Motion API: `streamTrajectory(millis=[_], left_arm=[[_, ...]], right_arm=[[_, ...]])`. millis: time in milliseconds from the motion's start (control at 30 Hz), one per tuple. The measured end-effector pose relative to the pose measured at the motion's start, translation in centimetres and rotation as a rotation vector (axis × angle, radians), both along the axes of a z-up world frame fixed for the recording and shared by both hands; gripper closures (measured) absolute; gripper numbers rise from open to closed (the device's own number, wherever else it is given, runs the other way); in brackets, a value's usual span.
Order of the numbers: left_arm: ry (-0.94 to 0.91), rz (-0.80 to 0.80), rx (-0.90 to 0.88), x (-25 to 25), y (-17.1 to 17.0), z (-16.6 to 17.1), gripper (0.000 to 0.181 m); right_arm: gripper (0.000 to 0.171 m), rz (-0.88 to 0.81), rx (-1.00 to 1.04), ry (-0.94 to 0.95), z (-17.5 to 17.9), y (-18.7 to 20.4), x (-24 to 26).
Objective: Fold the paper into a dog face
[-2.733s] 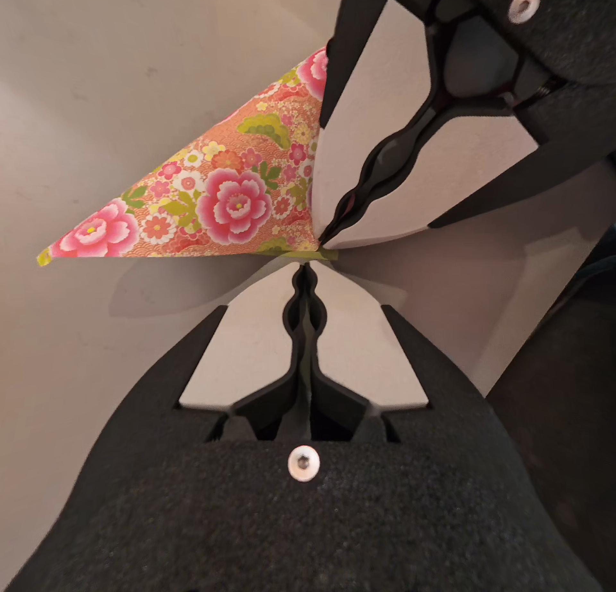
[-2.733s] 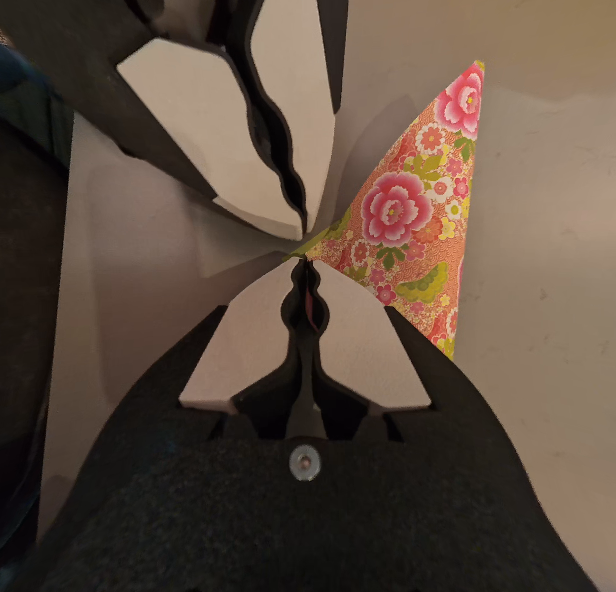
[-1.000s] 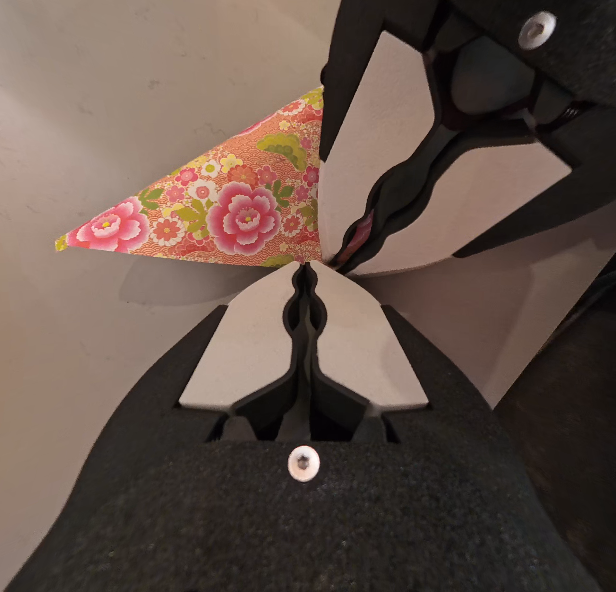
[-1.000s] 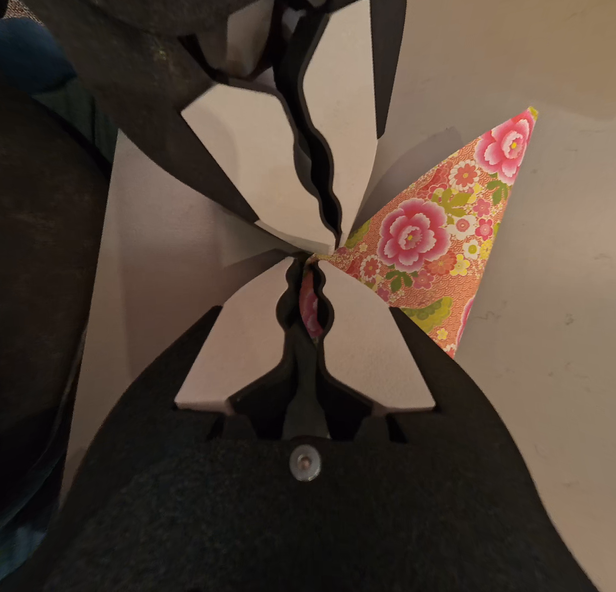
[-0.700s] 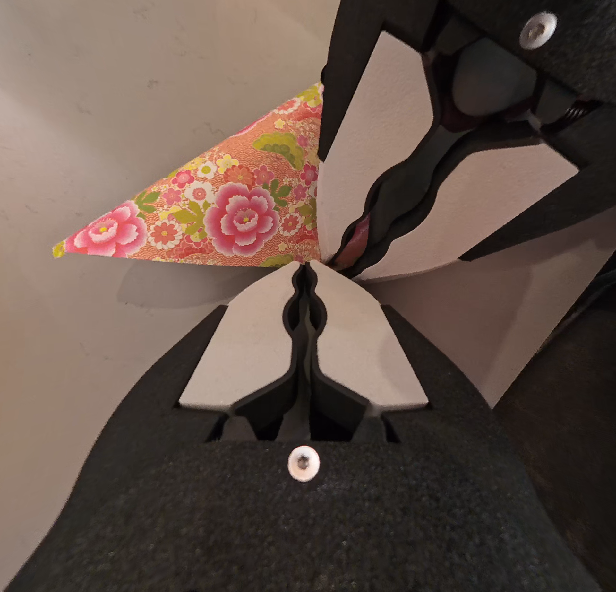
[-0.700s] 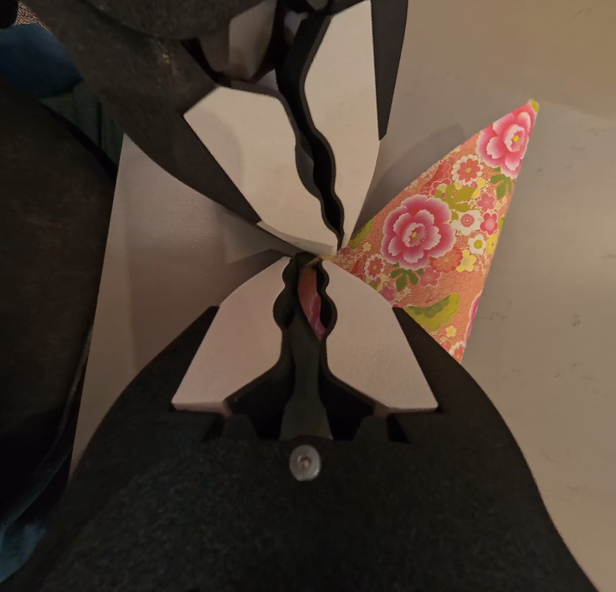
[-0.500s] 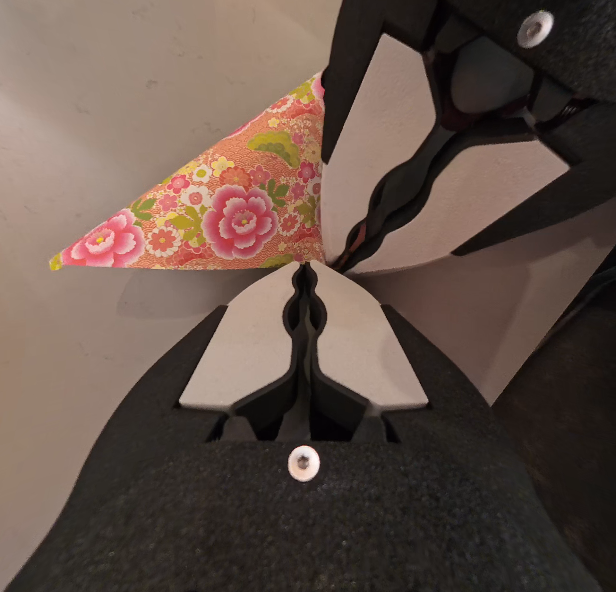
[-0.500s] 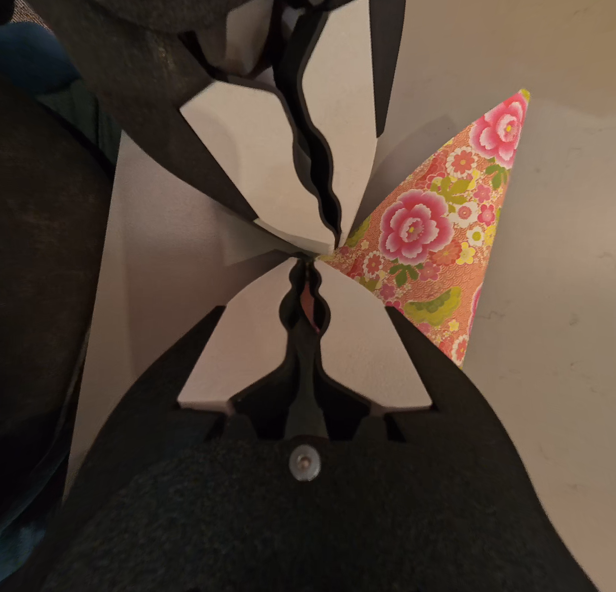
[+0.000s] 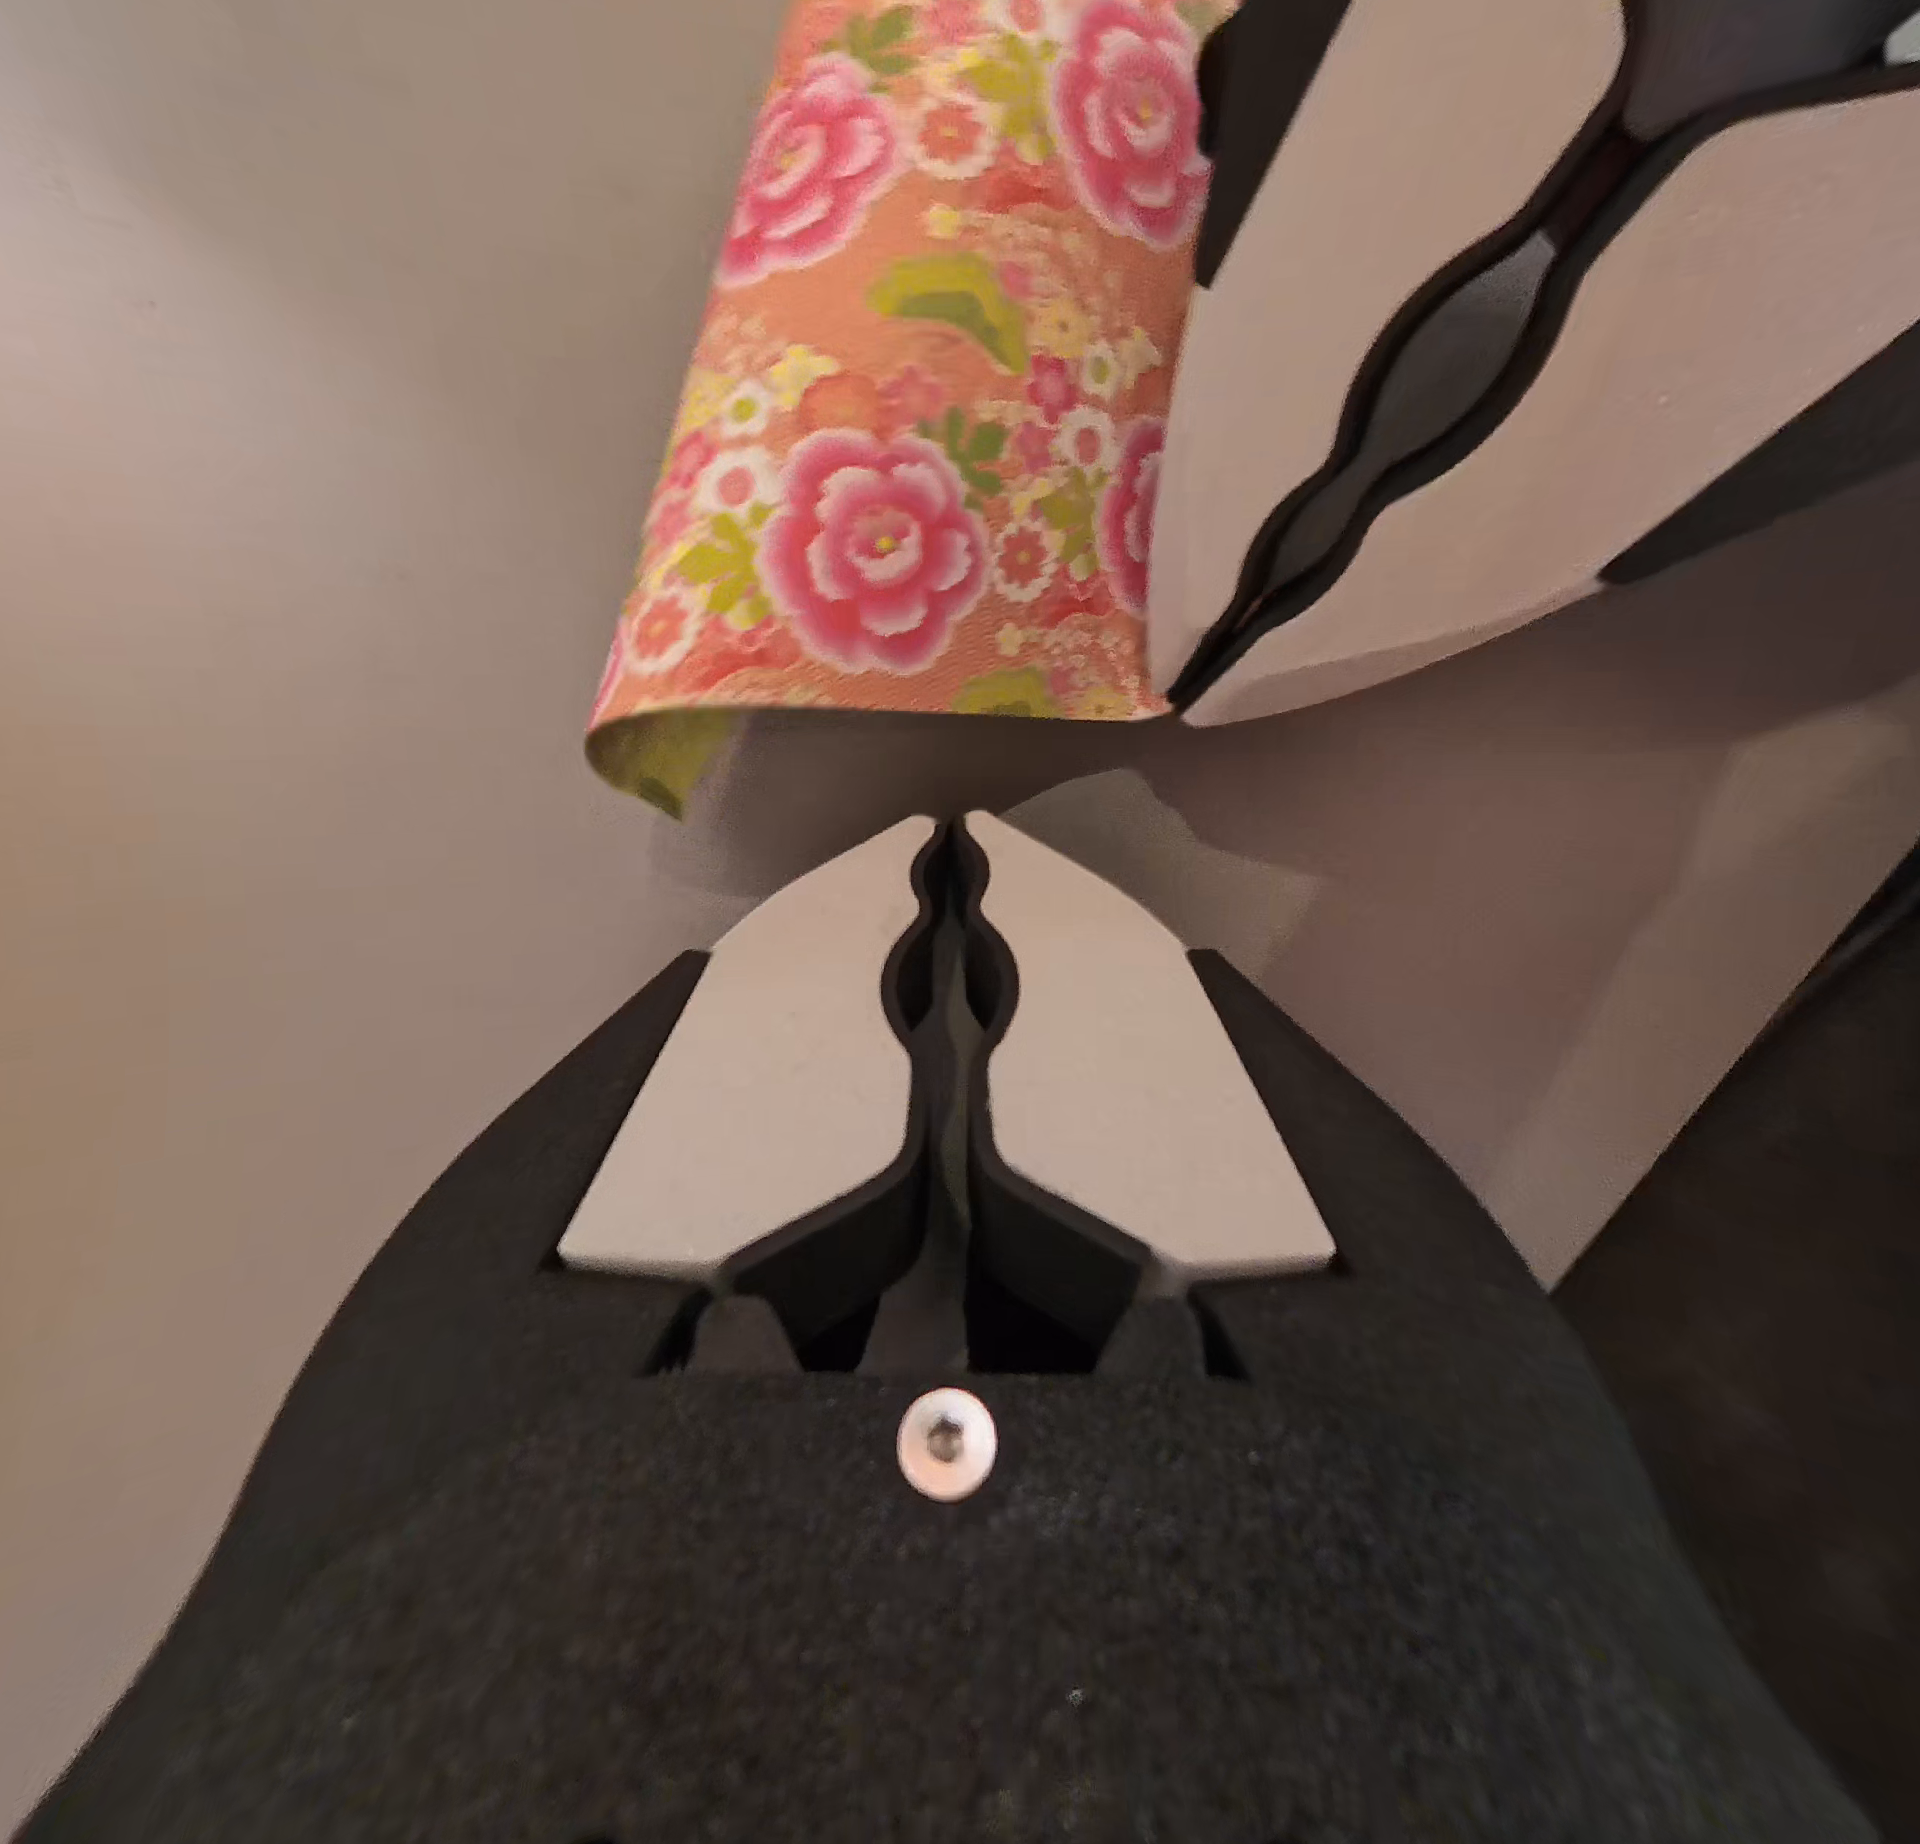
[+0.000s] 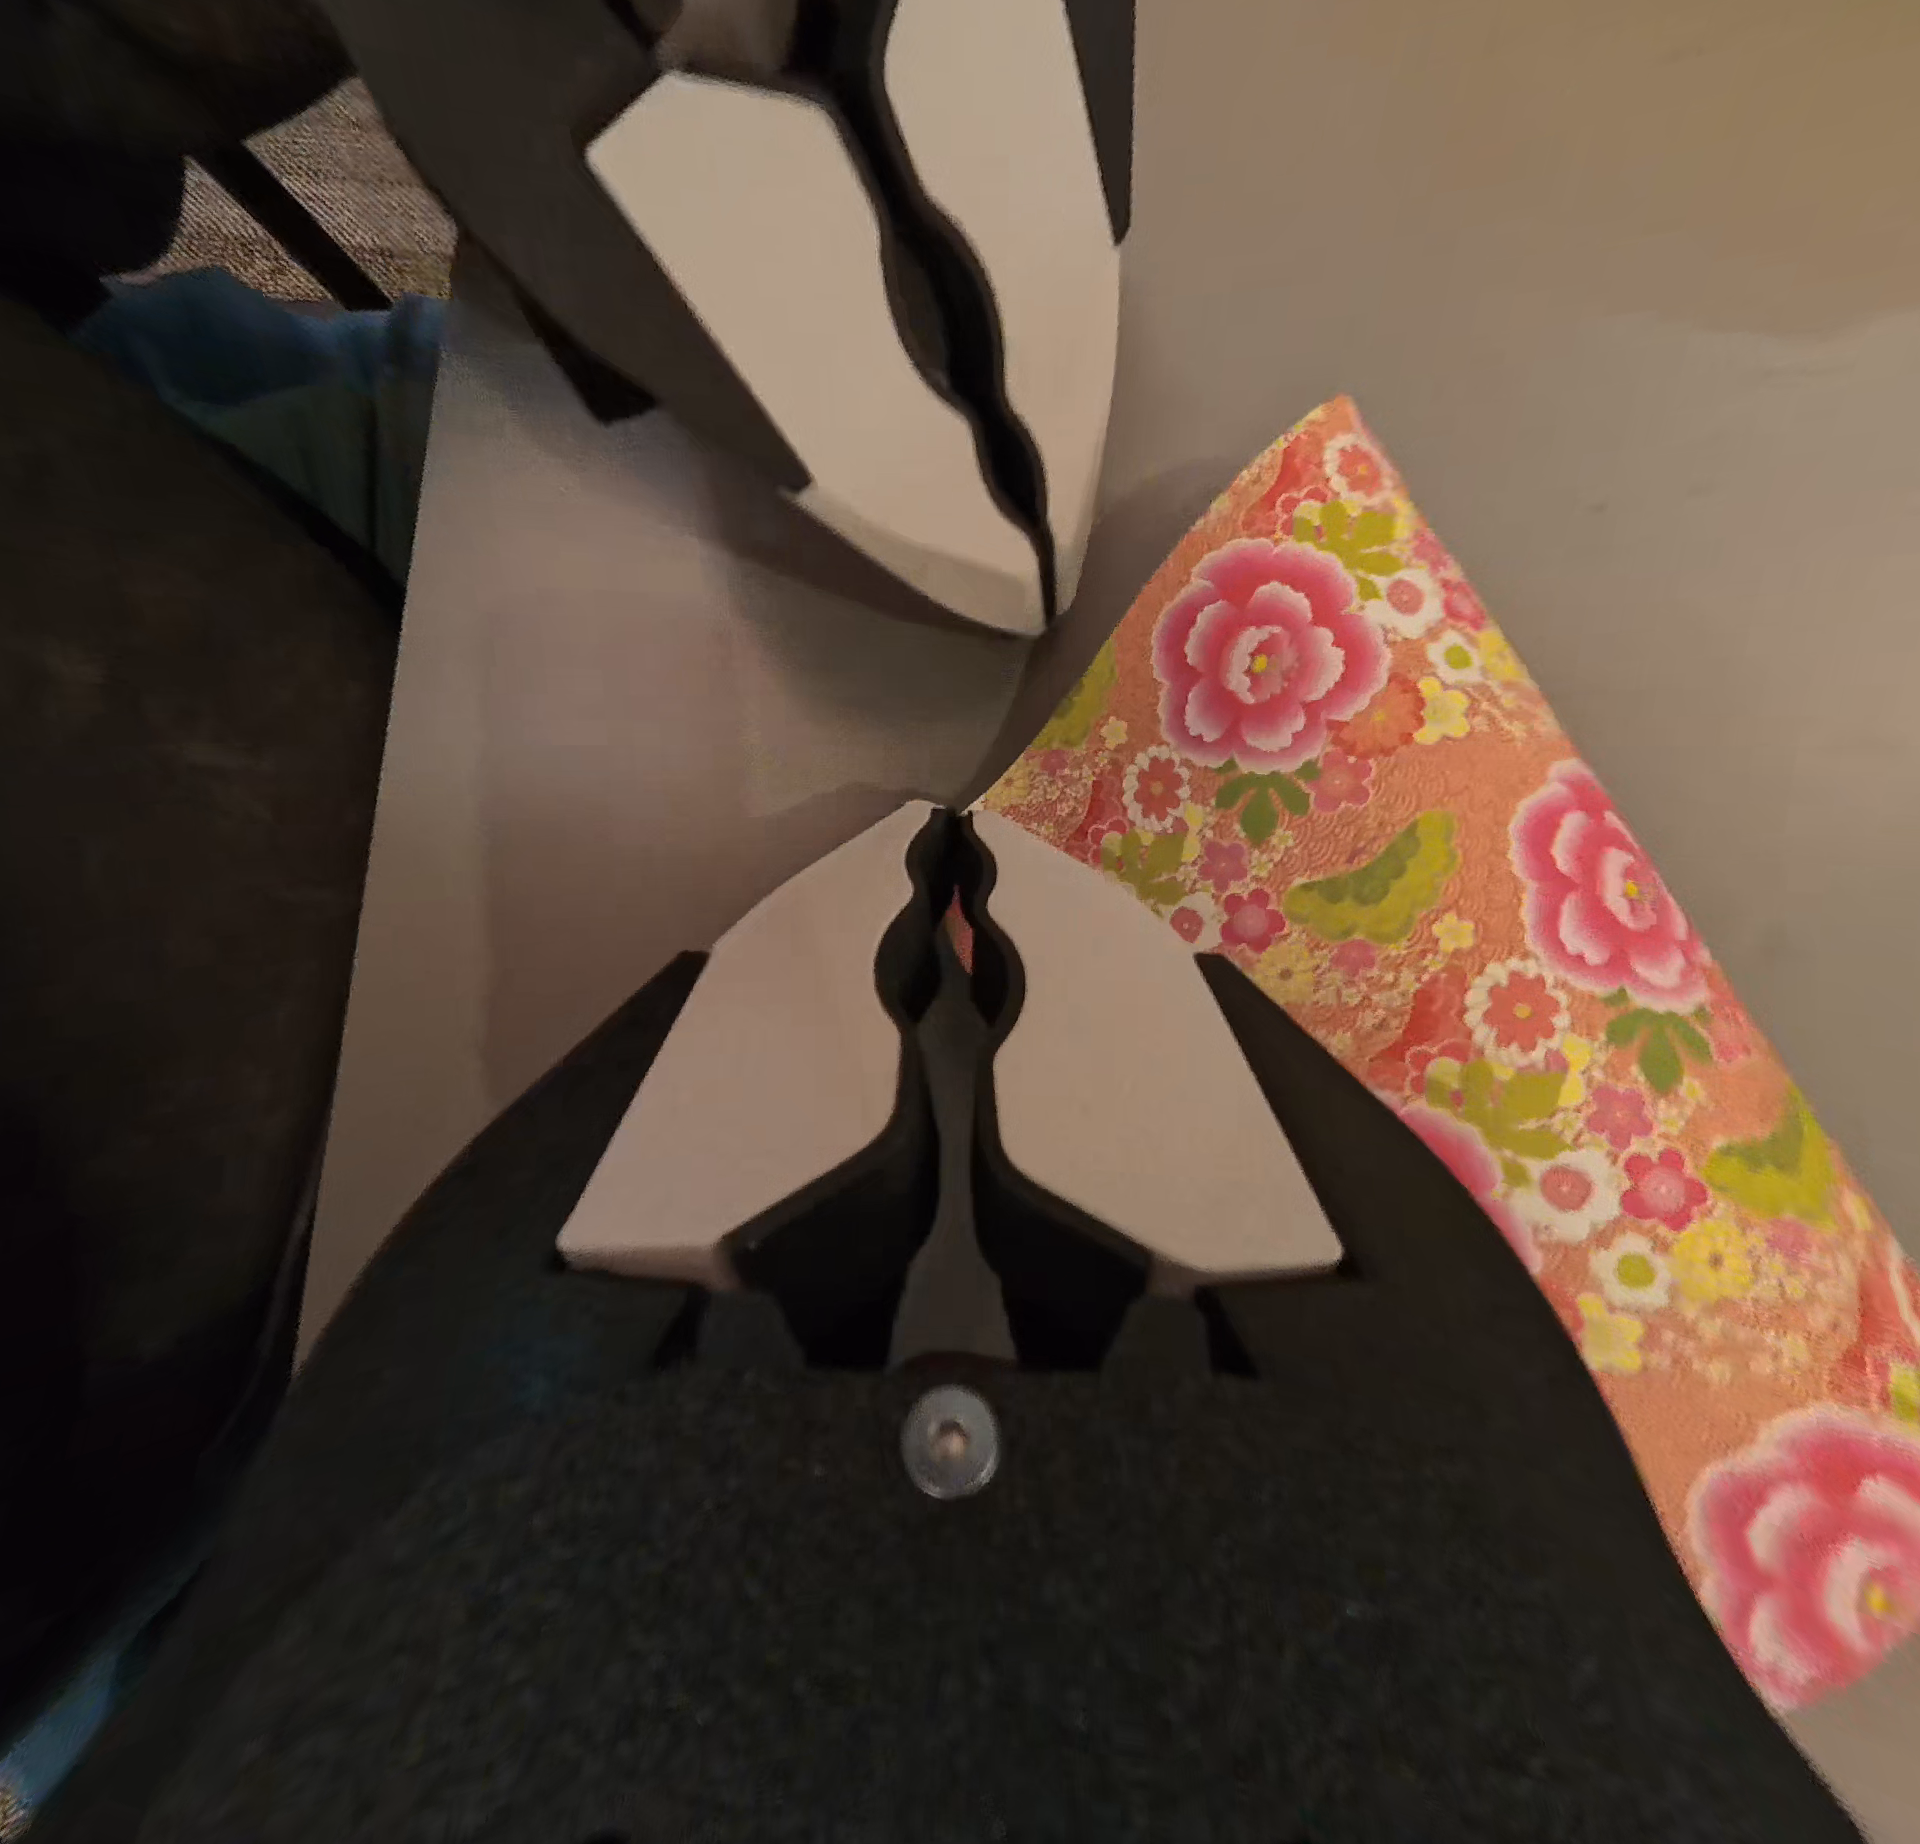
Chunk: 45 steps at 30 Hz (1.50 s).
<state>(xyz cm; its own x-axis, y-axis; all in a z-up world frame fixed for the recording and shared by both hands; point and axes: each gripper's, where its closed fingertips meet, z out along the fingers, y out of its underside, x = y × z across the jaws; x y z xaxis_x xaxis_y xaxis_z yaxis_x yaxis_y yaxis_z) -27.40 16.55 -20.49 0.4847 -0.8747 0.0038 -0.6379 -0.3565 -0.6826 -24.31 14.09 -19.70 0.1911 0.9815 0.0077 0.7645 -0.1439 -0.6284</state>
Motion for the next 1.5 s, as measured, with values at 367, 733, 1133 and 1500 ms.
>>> streamTrajectory(millis=[367,733,1133,1500], left_arm=[[-0.044,-0.129,0.118,-0.7,0.8,3.6,0.159],[-0.114,-0.125,0.176,-2.3,1.7,8.0,0.146],[-0.064,-0.110,0.104,2.2,9.3,3.6,0.152],[0.066,-0.101,0.071,4.0,11.7,-0.5,0.180]], right_arm=[[0.171,0.054,-0.096,0.156,5.5,-1.3,0.8],[0.171,-0.172,0.217,-0.061,12.2,15.8,8.6],[0.171,-0.113,0.211,-0.121,3.7,23.4,8.4],[0.171,-0.021,0.242,-0.032,3.7,18.9,4.9]])
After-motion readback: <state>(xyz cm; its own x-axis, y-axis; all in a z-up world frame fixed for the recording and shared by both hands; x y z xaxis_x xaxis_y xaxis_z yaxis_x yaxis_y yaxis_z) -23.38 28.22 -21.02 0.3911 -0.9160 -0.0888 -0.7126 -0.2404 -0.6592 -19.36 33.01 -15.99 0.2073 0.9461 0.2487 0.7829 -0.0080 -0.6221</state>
